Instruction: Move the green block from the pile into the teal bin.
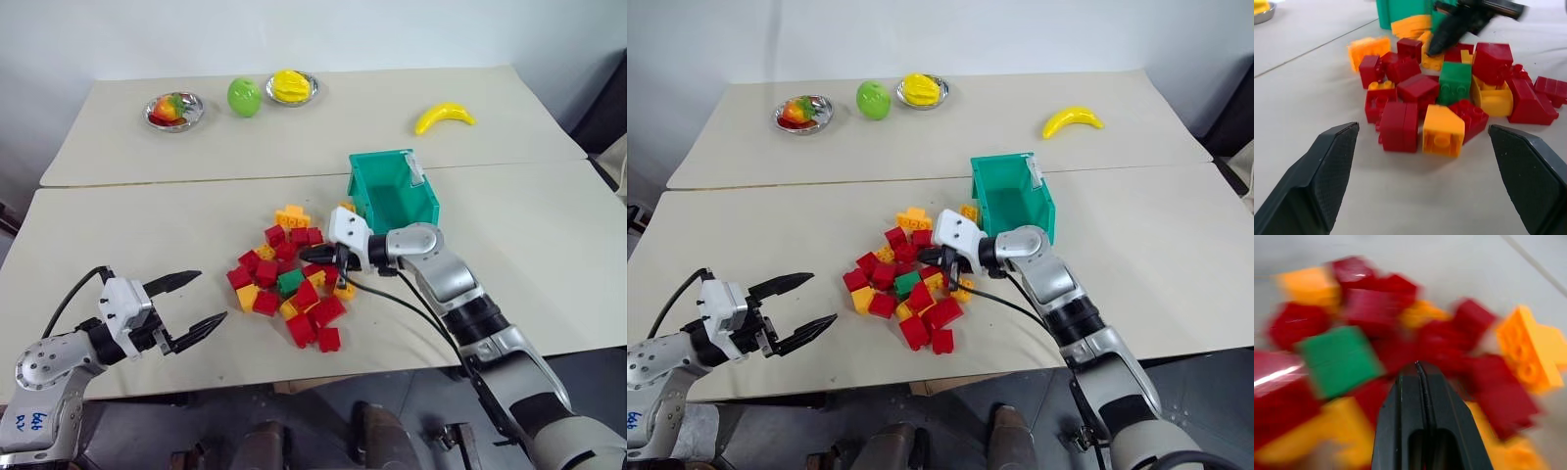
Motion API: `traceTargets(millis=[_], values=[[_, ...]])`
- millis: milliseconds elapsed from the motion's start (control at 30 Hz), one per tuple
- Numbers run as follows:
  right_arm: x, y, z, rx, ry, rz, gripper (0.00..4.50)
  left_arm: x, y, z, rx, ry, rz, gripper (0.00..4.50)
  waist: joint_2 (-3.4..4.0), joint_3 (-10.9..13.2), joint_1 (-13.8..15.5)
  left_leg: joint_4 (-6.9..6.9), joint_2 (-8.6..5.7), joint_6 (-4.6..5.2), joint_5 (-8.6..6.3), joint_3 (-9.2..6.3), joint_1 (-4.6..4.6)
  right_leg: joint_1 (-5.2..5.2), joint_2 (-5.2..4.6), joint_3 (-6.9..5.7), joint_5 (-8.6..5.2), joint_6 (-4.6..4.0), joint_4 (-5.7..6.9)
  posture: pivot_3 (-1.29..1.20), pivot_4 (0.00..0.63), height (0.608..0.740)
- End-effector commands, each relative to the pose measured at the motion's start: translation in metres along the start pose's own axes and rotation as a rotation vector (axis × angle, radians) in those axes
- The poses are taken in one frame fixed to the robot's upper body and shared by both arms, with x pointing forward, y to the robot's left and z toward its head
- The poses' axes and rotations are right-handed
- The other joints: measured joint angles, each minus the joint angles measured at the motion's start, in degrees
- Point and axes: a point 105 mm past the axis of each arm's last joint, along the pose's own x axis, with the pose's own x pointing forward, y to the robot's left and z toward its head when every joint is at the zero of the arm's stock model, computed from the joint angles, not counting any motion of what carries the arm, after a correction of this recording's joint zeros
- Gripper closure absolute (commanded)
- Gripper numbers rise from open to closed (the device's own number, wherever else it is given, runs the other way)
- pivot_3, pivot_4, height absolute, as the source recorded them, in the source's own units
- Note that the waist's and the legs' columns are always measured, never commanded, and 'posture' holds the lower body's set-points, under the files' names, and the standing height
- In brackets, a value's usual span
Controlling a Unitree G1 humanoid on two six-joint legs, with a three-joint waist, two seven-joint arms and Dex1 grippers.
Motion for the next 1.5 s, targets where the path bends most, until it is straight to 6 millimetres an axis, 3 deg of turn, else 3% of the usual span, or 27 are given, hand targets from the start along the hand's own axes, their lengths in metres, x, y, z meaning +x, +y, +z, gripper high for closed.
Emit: traceTargets(millis=[33,133,333,400,467,533,633,700,800,1000,1067,1133,1267,1400,1500], values=[[-0.005,0.009,0.002,-0.058,0.026,0.021,4.48,0.0,-0.001,0.002,0.006,-0.009,0.003,0.0,0.0,0.0,0.11,0.0,0.0,0.0,0.0,0.03,0.01,0.0,0.0,0.0,0.0,0.0,0.0,0.0,0.15,0.74],[-0.019,0.005,0.001,-0.082,0.033,-0.004,4.48,-0.001,-0.003,0.002,0.001,-0.009,0.005,0.0,0.0,0.0,0.23,0.1,0.01,0.0,0.0,0.06,0.0,0.02,0.0,0.04,0.0,0.0,0.0,0.0,0.15,0.74],[-0.083,0.004,0.02,-0.08,-0.139,-0.017,4.48,-0.005,-0.007,0.0,-0.009,0.002,0.0,0.0,-0.01,0.02,0.97,0.23,0.02,0.0,-0.02,0.03,-0.09,0.03,-0.01,0.05,0.0,-0.01,-0.04,0.0,0.15,0.74],[-0.114,0.006,0.013,-0.078,-0.146,-0.035,4.48,-0.007,-0.007,-0.001,-0.01,0.003,0.001,0.0,-0.01,0.02,1.4,0.23,0.04,0.0,-0.02,0.04,-0.09,0.04,0.01,0.03,0.0,-0.01,-0.05,0.0,0.15,0.74],[-0.158,0.006,-0.008,-0.022,-0.119,-0.099,4.48,-0.008,-0.005,-0.003,-0.014,0.007,0.005,0.0,-0.02,0.02,1.84,0.26,0.04,-0.01,-0.02,0.07,-0.09,0.04,0.02,0.04,0.01,-0.01,-0.04,0.0,0.15,0.74],[-0.187,0.006,-0.025,0.039,-0.078,-0.159,4.48,-0.009,-0.004,-0.005,-0.015,0.008,0.008,0.0,-0.02,0.02,2.57,0.32,0.02,0.03,-0.05,0.15,-0.09,0.15,0.02,-0.02,0.01,-0.01,-0.08,0.0,0.15,0.74],[-0.226,0.007,-0.056,0.12,0.026,-0.255,3.6,-0.008,-0.001,-0.006,-0.016,0.007,0.015,0.0,-0.02,0.02,2.61,0.44,0.03,0.1,-0.09,0.23,-0.08,0.17,0.01,0.04,0.03,-0.03,-0.08,0.0,0.15,0.74],[-0.235,0.004,-0.063,0.128,0.047,-0.299,2.83,-0.008,0.001,-0.008,-0.017,0.008,0.016,0.0,-0.01,0.02,2.36,0.49,0.07,0.1,-0.09,0.33,-0.03,0.18,0.04,0.05,0.05,-0.06,-0.02,0.0,0.15,0.74],[-0.229,0.003,-0.06,0.102,0.041,-0.284,1.96,-0.008,0.003,-0.01,-0.013,0.011,0.016,0.0,0.05,0.06,1.49,0.52,0.23,0.05,-0.1,0.35,0.02,0.17,0.15,0.12,0.09,-0.13,0.02,0.0,0.15,0.74],[-0.185,0.0,-0.032,0.088,-0.017,-0.169,0.01,-0.007,0.002,-0.008,-0.006,0.003,0.016,0.0,0.1,0.08,1.56,0.67,0.68,-0.06,-0.16,0.41,0.02,0.14,0.3,0.14,0.15,-0.23,0.04,0.0,0.15,0.74],[-0.149,-0.009,0.001,0.104,-0.059,-0.092,0.01,-0.008,0.0,-0.008,-0.01,0.004,0.01,0.0,0.13,0.1,1.48,0.72,0.69,-0.07,-0.16,0.41,0.0,0.12,0.29,0.14,0.17,-0.25,0.05,0.0,0.15,0.74],[-0.122,-0.009,0.021,0.118,-0.052,-0.015,0.01,-0.008,-0.002,-0.008,-0.014,0.003,0.001,0.0,0.2,0.14,1.17,0.74,0.8,-0.09,-0.17,0.53,-0.01,0.0,0.32,0.16,0.24,-0.37,0.06,0.0,0.15,0.74],[-0.068,-0.008,0.029,0.078,0.09,0.045,0.01,-0.002,-0.006,-0.008,-0.021,-0.014,-0.025,0.0,0.19,0.13,1.83,0.72,0.93,-0.28,-0.22,0.36,-0.04,-0.06,0.45,0.04,0.19,-0.52,0.13,0.0,0.15,0.74],[-0.021,0.006,0.048,0.077,0.136,0.136,0.01,0.003,-0.01,-0.007,-0.018,-0.024,-0.044,0.0,0.19,0.13,1.68,0.74,0.81,-0.24,-0.23,0.28,-0.23,-0.21,0.38,0.01,0.2,-0.53,0.15,0.0,0.15,0.74],[0.01,-0.003,0.053,0.063,0.169,0.047,0.01,0.004,-0.011,-0.01,-0.025,-0.024,-0.037,0.0,0.19,0.13,1.33,0.72,0.81,-0.25,-0.23,0.27,-0.26,-0.26,0.42,-0.04,0.2,-0.53,0.16,0.0,0.15,0.74]])
